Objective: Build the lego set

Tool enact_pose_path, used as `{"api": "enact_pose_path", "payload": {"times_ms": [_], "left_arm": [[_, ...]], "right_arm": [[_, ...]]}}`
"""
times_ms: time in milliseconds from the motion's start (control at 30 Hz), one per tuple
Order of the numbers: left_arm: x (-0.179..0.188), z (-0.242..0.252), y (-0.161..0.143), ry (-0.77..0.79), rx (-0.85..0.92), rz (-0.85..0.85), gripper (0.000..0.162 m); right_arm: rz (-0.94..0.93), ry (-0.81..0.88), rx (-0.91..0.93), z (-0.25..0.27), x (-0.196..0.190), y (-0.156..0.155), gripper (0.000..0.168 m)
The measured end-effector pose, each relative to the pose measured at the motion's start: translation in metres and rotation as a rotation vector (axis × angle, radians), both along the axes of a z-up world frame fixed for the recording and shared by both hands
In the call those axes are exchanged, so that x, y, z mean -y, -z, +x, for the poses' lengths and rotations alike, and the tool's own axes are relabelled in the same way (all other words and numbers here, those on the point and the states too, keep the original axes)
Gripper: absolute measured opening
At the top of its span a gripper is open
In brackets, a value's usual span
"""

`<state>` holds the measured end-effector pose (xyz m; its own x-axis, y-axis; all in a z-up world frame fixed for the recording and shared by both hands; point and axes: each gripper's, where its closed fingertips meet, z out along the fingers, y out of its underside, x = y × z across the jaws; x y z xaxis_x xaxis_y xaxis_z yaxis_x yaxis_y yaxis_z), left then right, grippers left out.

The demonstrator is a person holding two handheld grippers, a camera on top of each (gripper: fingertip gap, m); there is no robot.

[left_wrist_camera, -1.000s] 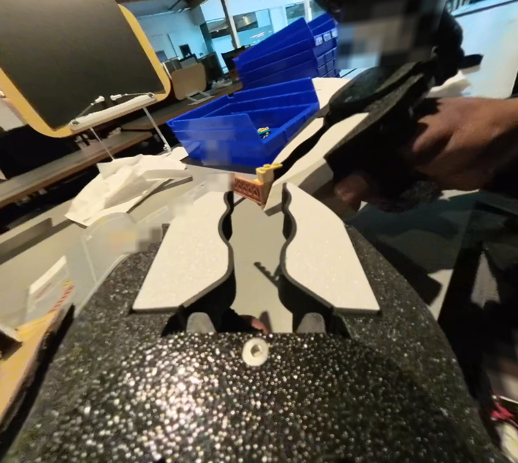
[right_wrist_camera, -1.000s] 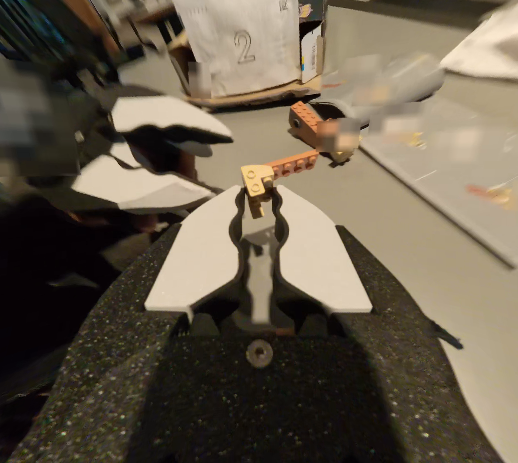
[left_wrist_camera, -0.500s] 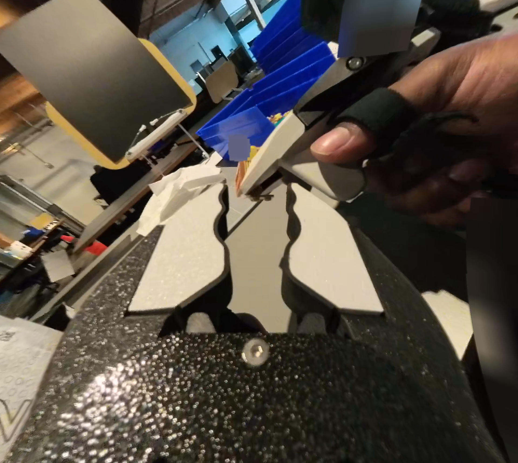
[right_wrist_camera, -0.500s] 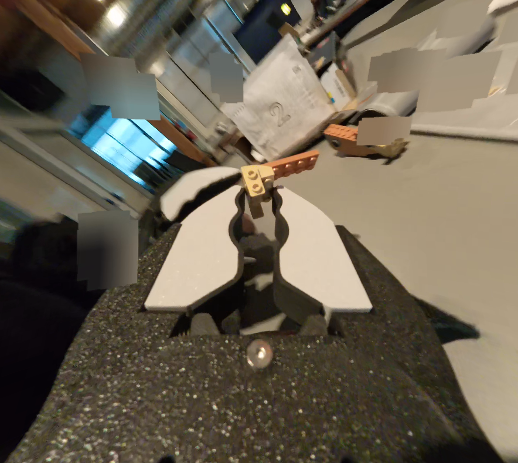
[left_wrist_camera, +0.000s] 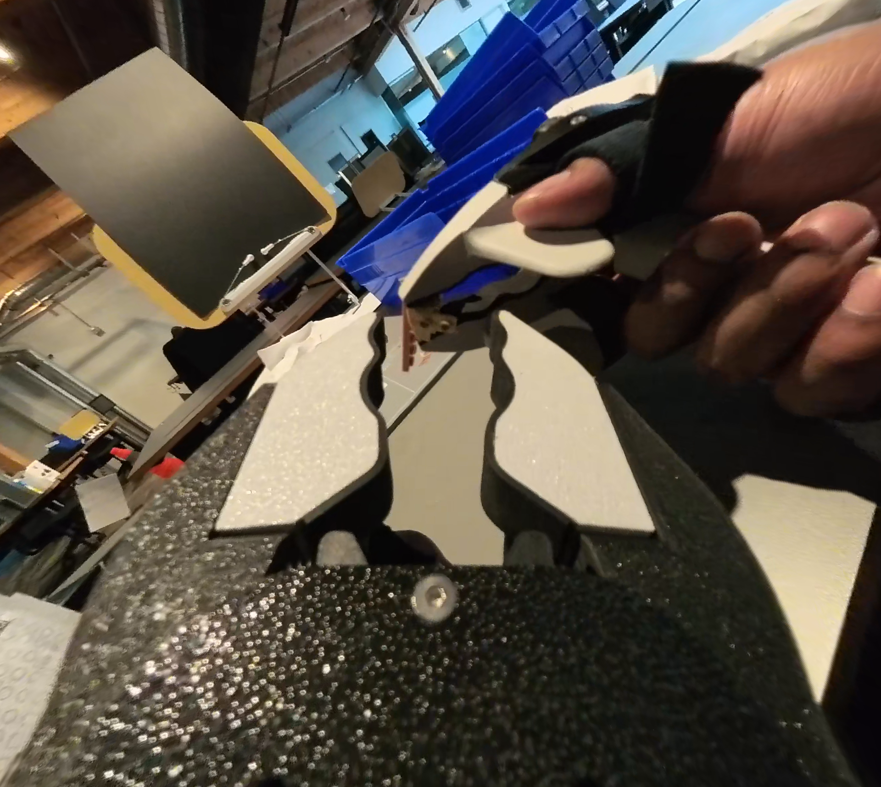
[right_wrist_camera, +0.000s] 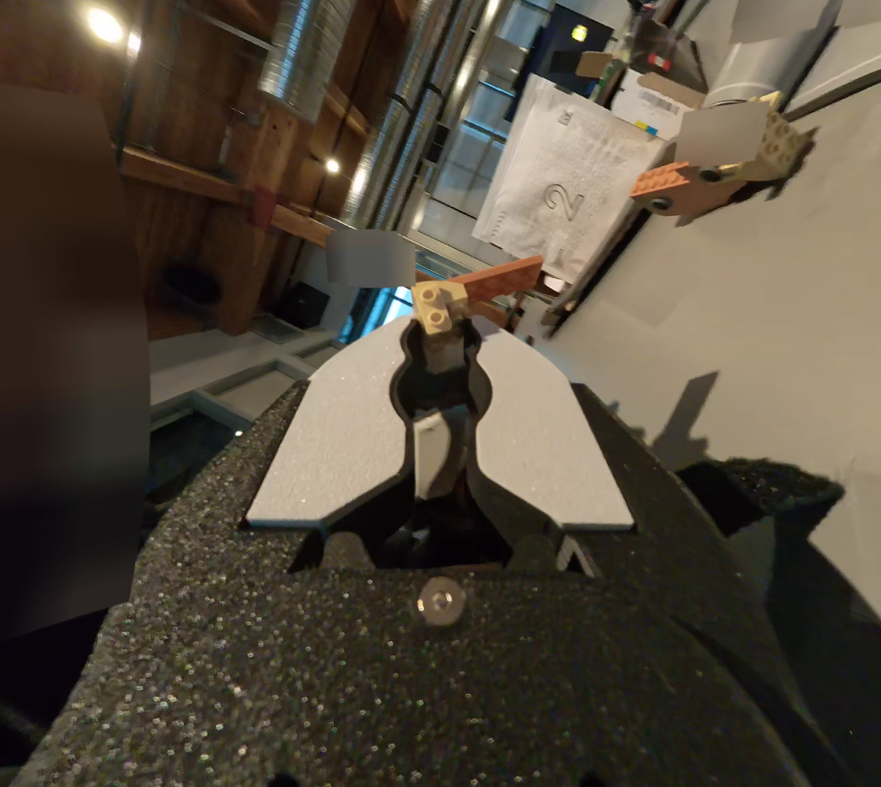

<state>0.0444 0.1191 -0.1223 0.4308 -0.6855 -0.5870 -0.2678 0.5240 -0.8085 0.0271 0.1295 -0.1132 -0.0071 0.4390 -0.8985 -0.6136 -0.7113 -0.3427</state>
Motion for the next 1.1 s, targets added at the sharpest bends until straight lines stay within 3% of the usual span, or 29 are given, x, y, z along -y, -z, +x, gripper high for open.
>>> {"api": "enact_pose_path", "payload": {"times_ms": [200, 433, 1100], "left_arm": [[0.007, 0.001, -0.005, 0.011, 0.016, 0.076, 0.032], [0.011, -0.004, -0.015, 0.035, 0.007, 0.151, 0.023], [0.015, -0.009, -0.015, 0.142, -0.035, 0.106, 0.019]], "right_arm": [[0.014, -0.048, -0.130, -0.004, 0.005, -0.013, 0.018], [0.008, -0.091, -0.129, -0.011, 0.010, -0.016, 0.018], [0.019, -0.093, -0.092, -0.008, 0.014, -0.012, 0.018]]}}
